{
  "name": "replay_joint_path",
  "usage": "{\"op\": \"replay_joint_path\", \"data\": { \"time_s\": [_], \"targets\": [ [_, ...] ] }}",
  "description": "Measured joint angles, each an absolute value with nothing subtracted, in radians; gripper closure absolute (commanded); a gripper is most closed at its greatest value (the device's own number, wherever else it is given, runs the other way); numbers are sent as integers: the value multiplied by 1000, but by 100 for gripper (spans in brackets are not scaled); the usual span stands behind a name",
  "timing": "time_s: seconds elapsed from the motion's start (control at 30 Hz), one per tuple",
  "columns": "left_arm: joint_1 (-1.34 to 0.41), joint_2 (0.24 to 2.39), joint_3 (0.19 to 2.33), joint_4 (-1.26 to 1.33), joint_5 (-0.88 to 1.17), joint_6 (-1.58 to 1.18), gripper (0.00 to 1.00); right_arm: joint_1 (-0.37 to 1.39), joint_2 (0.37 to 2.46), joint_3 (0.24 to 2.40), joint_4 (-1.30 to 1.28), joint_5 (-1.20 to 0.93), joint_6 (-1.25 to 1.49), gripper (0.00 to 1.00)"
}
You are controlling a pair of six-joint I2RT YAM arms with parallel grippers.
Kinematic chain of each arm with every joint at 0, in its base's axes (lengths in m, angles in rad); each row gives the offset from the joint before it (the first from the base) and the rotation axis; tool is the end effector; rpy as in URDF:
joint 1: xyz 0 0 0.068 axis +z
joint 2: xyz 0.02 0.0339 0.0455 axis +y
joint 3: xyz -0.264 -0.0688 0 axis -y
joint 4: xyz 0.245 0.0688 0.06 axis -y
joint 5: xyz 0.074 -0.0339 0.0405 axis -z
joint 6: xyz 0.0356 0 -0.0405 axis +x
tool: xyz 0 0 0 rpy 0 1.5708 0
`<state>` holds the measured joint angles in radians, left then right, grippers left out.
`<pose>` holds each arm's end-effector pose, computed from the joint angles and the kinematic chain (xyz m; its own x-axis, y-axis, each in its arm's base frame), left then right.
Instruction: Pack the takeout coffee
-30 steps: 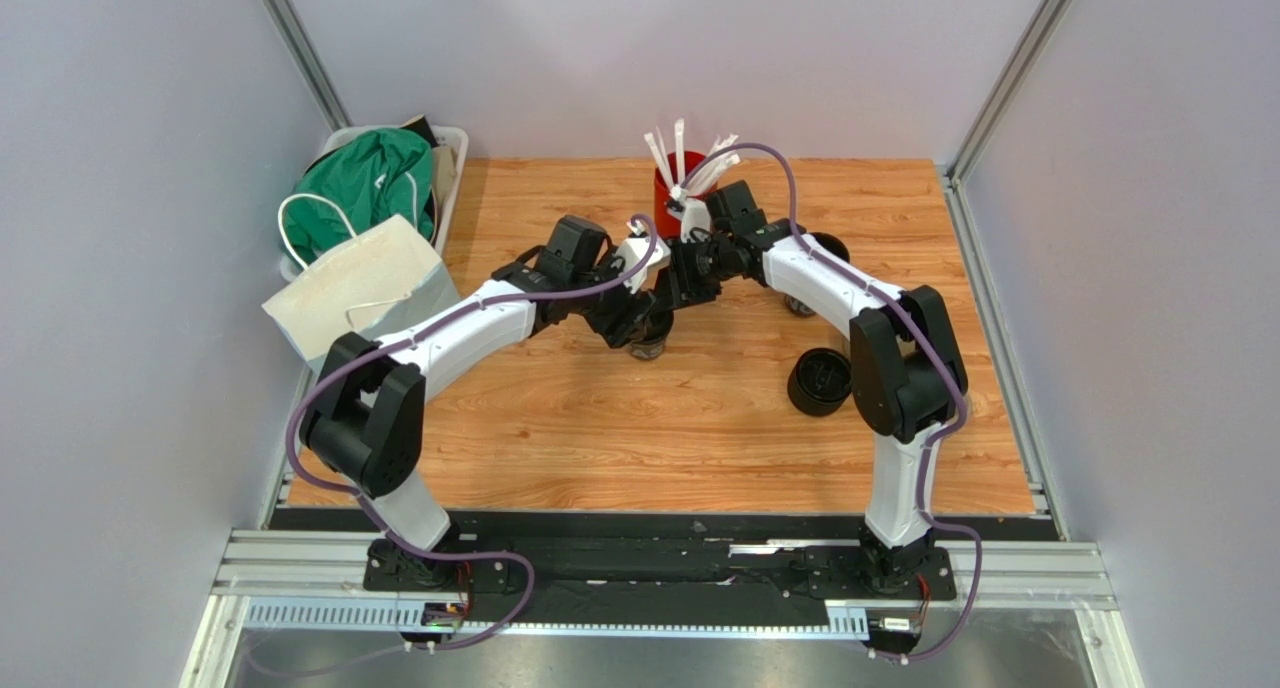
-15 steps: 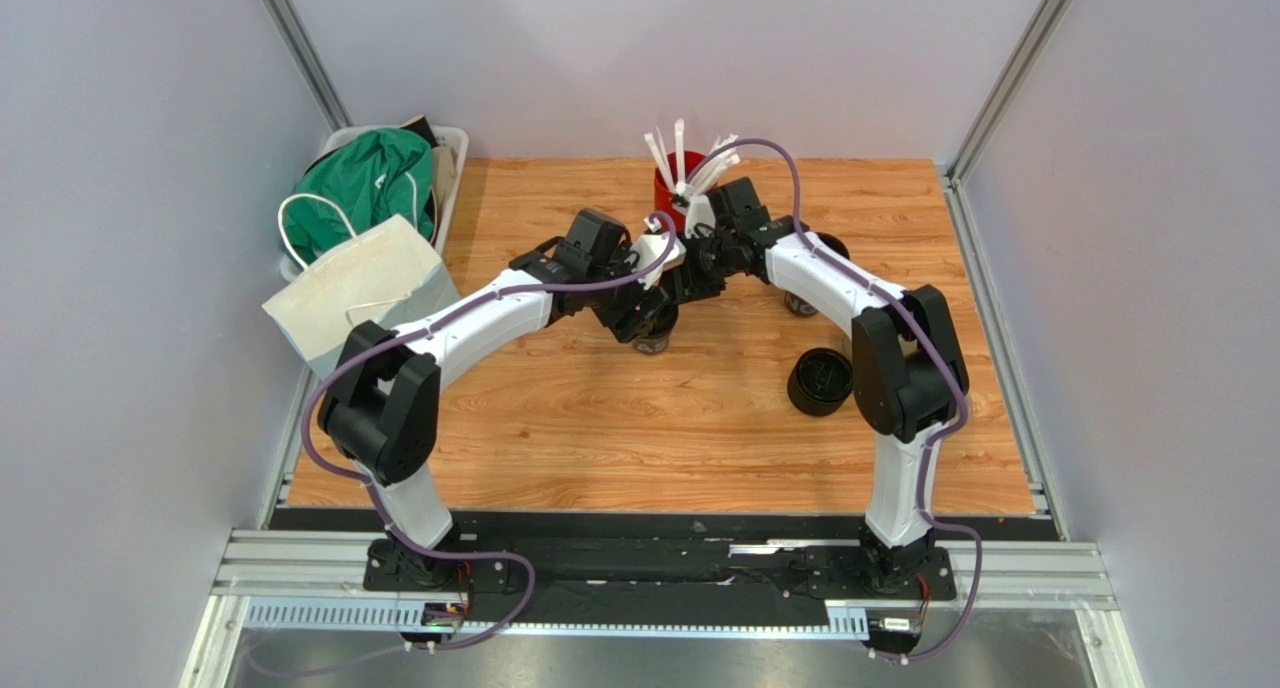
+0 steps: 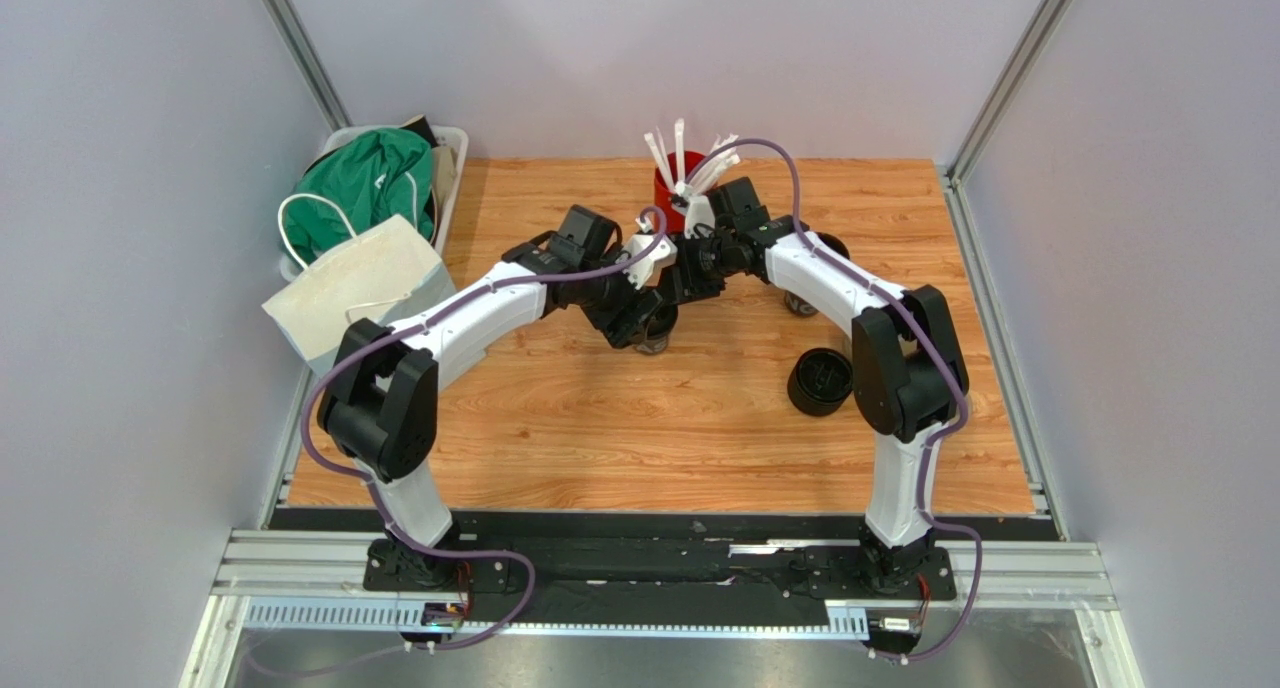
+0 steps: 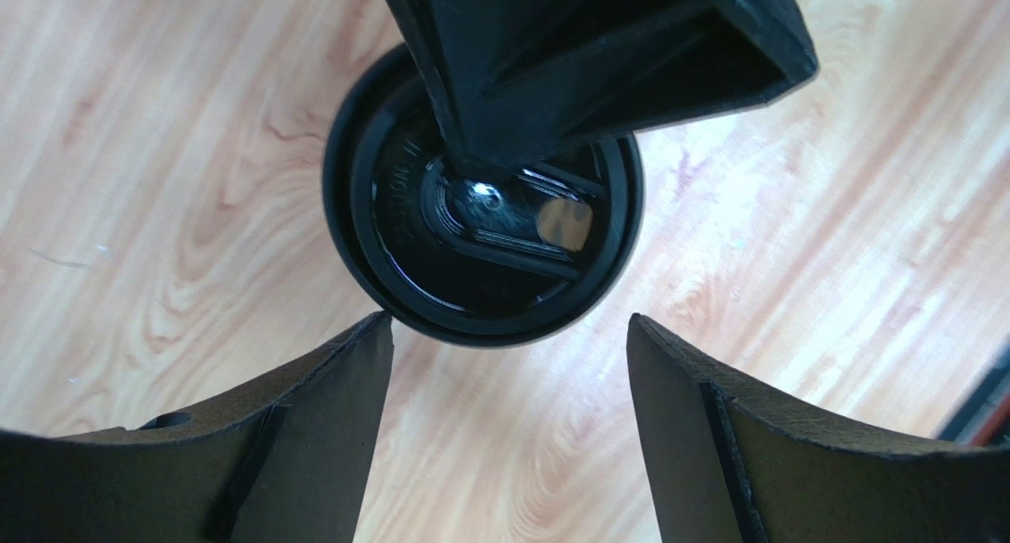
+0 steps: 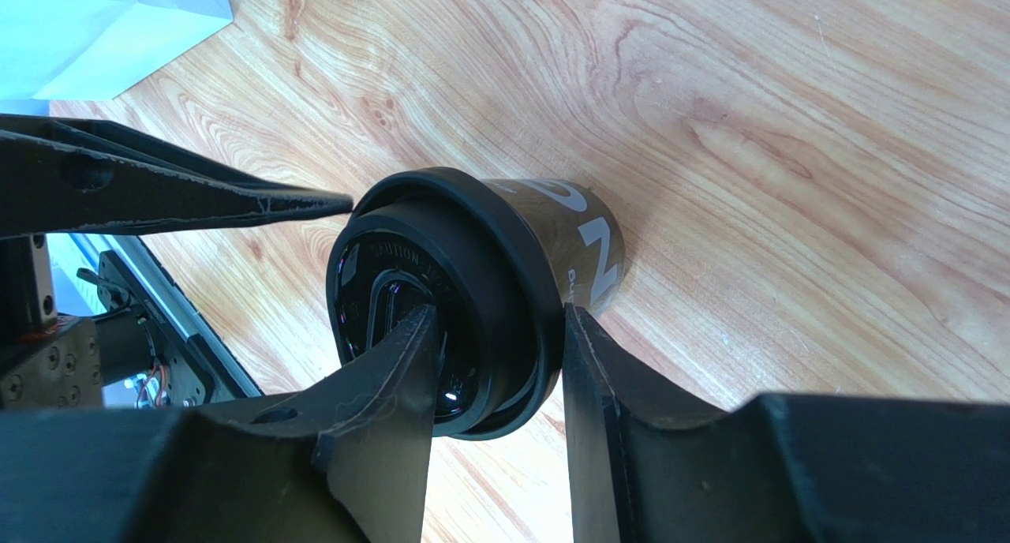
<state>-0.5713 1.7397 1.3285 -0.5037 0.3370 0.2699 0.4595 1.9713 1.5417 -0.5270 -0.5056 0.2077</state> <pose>0.3121 -0.2146 0.2455 -0.4612 0.5956 -0.6577 0.8331 0.5458 -0.0899 0.3789 0.2067 0.2232 -0.8483 -0.2185 -0.4823 -0.4734 0.7209 0.5061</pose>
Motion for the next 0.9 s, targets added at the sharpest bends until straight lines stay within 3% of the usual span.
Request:
{"op": "replay_joint_path", "data": {
  "time_s": [0.43, 0.9],
  "targets": [
    [-428, 1740, 1459, -563, 525, 157, 19, 460, 1990, 1570, -548, -538, 152, 70],
    [-331, 1853, 1462, -534, 660, 72, 21, 456, 2140, 1825, -804, -685, -146, 67]
  ]
}}
